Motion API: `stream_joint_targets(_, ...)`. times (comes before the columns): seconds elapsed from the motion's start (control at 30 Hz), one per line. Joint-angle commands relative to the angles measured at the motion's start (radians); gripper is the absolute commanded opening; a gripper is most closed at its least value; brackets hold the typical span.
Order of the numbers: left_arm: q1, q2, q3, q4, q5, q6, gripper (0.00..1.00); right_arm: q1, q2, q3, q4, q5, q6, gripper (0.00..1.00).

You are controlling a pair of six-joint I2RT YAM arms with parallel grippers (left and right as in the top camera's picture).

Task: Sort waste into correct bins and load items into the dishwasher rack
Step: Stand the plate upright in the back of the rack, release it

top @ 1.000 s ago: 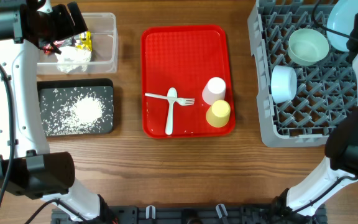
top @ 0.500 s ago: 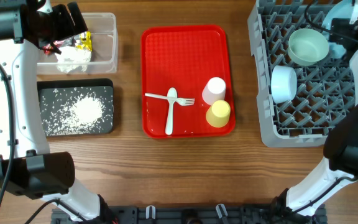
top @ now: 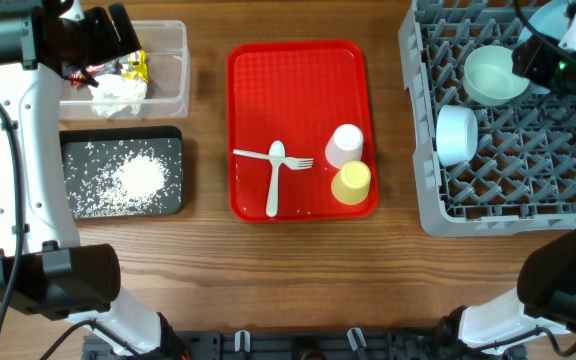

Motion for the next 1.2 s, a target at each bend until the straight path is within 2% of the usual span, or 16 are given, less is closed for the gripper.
stream_joint_targets(0.0, 0.006, 0.009, -0.006, 0.0, -0.005, 0.016, 1.0, -0.003, 0.033, -0.074, 0.014, 0.05, 0.185, 0.52)
stream_joint_targets(0.1, 0.006, 0.009, -0.006, 0.0, -0.005, 0.016, 1.0, -0.026, 0.045, -0.114, 0.034, 0.086, 0.219, 0.45)
stream_joint_targets(0.27, 0.006, 0.009, -0.006, 0.0, -0.005, 0.016, 1.0, -0.038, 0.053, -0.141, 0.039, 0.14, 0.221, 0.41)
stream_joint_targets(0.43, 0.006, 0.009, -0.006, 0.0, -0.006, 0.016, 1.0, -0.038, 0.055, -0.202, 0.122, 0.14, 0.229, 0.38)
stream_joint_targets(0.5, 0.006, 0.009, -0.006, 0.0, -0.006, 0.016, 1.0, -0.038, 0.055, -0.222, 0.152, 0.139, 0.235, 0.34)
stream_joint_targets(0.63, 0.006, 0.009, -0.006, 0.0, -0.005, 0.016, 1.0, -0.038, 0.055, -0.223, 0.179, 0.139, 0.235, 0.24)
stream_joint_targets(0.8, 0.006, 0.009, -0.006, 0.0, -0.005, 0.016, 1.0, -0.038, 0.055, -0.223, 0.203, 0.131, 0.235, 0.18)
stream_joint_targets(1.03, 0.006, 0.009, -0.006, 0.0, -0.006, 0.016, 1.0, -0.038, 0.088, -0.223, 0.232, 0.118, 0.235, 0.17)
stream_joint_targets(1.17, 0.006, 0.009, -0.006, 0.0, -0.005, 0.016, 1.0, -0.038, 0.099, -0.222, 0.268, 0.117, 0.228, 0.08)
